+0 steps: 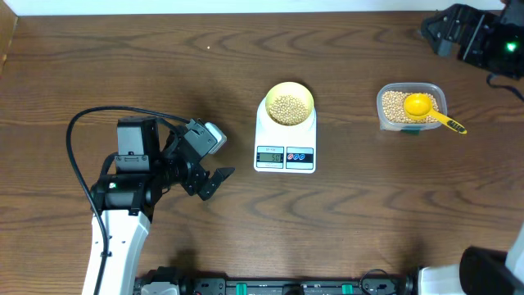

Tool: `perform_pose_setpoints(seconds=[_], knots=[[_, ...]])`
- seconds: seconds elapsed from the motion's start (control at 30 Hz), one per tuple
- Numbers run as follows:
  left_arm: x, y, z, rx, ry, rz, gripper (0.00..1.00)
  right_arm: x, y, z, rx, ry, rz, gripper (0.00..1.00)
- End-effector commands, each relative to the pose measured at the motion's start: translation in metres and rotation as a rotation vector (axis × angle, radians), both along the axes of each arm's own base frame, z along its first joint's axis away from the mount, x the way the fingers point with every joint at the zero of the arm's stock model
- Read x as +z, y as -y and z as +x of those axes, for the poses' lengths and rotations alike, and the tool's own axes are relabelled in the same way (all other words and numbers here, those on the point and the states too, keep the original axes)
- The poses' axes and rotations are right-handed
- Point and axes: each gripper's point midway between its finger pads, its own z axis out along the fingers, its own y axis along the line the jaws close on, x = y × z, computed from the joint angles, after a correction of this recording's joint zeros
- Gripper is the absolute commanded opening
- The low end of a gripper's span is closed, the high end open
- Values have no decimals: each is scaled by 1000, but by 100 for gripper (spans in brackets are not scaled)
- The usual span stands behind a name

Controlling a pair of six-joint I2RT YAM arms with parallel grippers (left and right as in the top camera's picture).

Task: Scoop item into bowl and weigh 50g on scale

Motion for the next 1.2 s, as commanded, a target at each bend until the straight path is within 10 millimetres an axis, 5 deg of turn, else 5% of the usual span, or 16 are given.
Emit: perform_pose_setpoints(seconds=[0.0, 0.2, 0.37, 0.57, 0.7, 0.9, 1.17], knots=[[-3, -2, 0, 2, -8, 6, 98, 20, 6, -19, -53, 43, -37, 99], [-3, -2, 0, 2, -8, 6, 97, 18, -11, -51, -16, -31, 50, 99], [-3, -2, 0, 2, -8, 6, 98, 9, -11, -84, 50, -70, -48, 99], [-3, -2, 0, 2, -8, 6, 98, 45, -16, -126, 28, 66, -60, 99], [-3, -2, 0, 2, -8, 6, 98, 63, 10, -149, -117, 159, -190, 99], [-3, -2, 0, 2, -8, 6, 98, 75, 39, -151, -261, 258, -300, 99], [-3, -2, 0, 2, -8, 6, 98, 31, 44, -111, -164, 353, -463, 99]])
